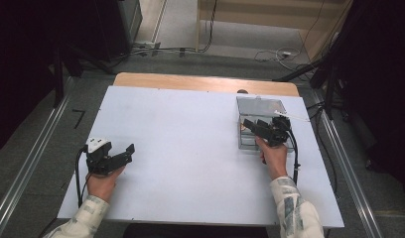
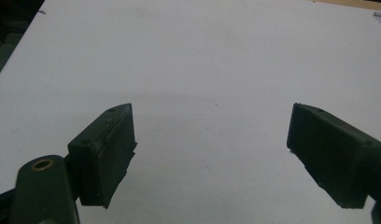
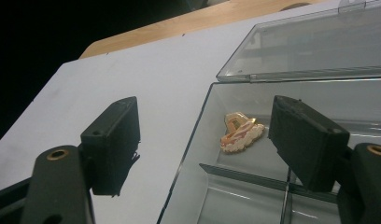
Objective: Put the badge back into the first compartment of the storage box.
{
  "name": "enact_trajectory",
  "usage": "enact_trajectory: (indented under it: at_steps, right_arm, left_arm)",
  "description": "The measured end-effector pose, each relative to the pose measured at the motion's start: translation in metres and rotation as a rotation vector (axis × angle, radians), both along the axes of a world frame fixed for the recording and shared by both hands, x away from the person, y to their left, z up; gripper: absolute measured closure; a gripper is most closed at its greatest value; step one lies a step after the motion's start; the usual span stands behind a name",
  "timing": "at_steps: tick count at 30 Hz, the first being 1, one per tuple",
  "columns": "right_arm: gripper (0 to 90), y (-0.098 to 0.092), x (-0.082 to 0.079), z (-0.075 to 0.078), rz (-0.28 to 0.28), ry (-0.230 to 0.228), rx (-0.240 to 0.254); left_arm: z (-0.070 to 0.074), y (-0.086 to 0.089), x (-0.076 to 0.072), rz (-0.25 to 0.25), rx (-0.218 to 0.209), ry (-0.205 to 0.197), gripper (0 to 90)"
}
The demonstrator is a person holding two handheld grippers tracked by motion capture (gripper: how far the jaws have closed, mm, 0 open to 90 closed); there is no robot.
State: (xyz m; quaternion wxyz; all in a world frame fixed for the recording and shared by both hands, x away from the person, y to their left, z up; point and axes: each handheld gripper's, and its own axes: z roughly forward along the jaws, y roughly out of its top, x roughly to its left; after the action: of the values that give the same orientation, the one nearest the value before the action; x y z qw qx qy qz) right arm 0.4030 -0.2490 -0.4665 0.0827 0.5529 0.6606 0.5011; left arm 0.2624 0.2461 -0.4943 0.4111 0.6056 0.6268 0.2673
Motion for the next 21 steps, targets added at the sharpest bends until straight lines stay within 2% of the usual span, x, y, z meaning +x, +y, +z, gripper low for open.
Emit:
enact_trajectory:
  at_steps: [21]
  right_arm:
    - [23.7, -0.003, -0.013, 0.001, 0.023, -0.008, -0.021]
  left_arm:
    - [0.0, 0.0, 0.0, -0.001, 0.0, -0.001, 15.7]
